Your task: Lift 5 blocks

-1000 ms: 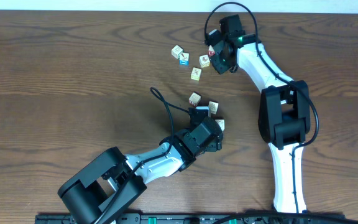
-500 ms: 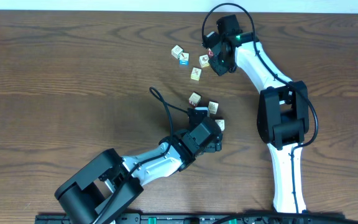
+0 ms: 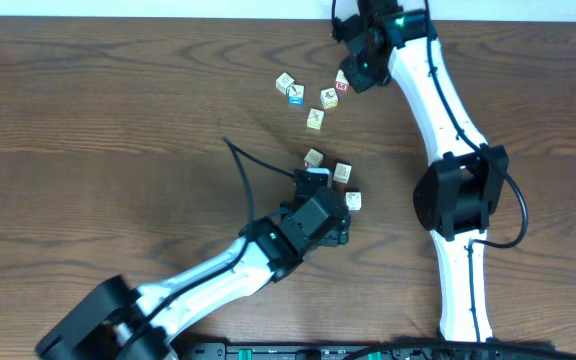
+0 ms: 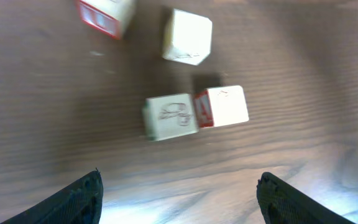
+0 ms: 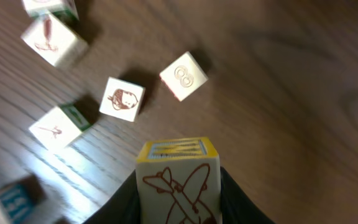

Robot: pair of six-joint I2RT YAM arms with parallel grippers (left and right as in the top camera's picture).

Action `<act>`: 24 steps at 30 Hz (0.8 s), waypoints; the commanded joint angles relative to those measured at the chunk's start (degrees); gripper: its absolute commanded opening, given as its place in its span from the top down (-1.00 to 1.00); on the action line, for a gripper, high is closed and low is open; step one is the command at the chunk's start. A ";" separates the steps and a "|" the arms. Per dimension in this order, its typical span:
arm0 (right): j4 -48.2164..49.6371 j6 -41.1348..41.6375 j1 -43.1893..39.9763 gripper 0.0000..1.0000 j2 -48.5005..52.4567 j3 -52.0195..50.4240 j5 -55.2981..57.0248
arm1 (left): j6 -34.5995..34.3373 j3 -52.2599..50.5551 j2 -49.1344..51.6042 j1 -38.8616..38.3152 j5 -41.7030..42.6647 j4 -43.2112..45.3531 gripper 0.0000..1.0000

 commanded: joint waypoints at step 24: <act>-26.12 17.38 -8.68 0.97 -14.95 3.67 0.15 | 19.17 -0.39 -5.62 18.23 -3.17 -0.02 -0.61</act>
